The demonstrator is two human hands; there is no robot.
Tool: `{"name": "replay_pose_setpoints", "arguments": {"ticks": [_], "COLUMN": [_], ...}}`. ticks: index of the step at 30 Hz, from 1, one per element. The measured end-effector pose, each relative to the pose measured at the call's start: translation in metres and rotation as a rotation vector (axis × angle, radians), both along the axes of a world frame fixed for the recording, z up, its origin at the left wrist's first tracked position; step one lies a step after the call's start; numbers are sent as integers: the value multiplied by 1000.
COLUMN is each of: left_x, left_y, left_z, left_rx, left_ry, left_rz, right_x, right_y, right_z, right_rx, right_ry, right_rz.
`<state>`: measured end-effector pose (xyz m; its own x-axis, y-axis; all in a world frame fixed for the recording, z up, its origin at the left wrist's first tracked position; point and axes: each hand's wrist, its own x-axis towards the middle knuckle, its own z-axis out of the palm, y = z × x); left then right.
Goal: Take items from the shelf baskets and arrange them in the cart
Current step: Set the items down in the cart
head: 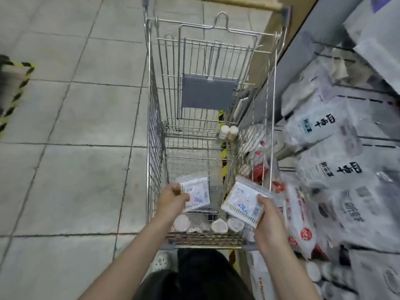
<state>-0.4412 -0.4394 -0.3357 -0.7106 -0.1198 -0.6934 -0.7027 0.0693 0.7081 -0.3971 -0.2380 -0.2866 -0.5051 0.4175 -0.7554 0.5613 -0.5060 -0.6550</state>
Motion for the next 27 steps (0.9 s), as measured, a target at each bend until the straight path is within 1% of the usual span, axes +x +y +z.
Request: {"name": "replay_pose_setpoints", "arguments": {"ticks": [2, 5, 9, 11, 14, 17, 22, 27], "left_x": [-17, -35, -47, -48, -44, -40, -35, -28], "left_y": [11, 21, 30, 34, 36, 35, 37, 43], "left_z": [-30, -74, -127, -150, -181, -203, -221, -227], "left_rx": [-69, -145, -230, -281, -329, -406, -487, -507], "left_ry": [1, -41, -86, -94, -107, -135, -206, -273], "left_rz": [-54, -195, -329, -391, -485, -618, -769, -804], "right_x": [-29, -65, -99, -112, -125, -127, -121, -111], "right_y": [7, 15, 11, 7, 7, 10, 15, 18], "right_z": [-25, -66, -125, -152, -187, -212, -238, -255], "right_rx": [17, 30, -26, -54, -86, -124, -99, -40], "right_ry": [9, -14, -109, -130, -106, -110, -182, -217], "right_rz": [-3, 20, 103, 94, 50, 40, 108, 226]}}
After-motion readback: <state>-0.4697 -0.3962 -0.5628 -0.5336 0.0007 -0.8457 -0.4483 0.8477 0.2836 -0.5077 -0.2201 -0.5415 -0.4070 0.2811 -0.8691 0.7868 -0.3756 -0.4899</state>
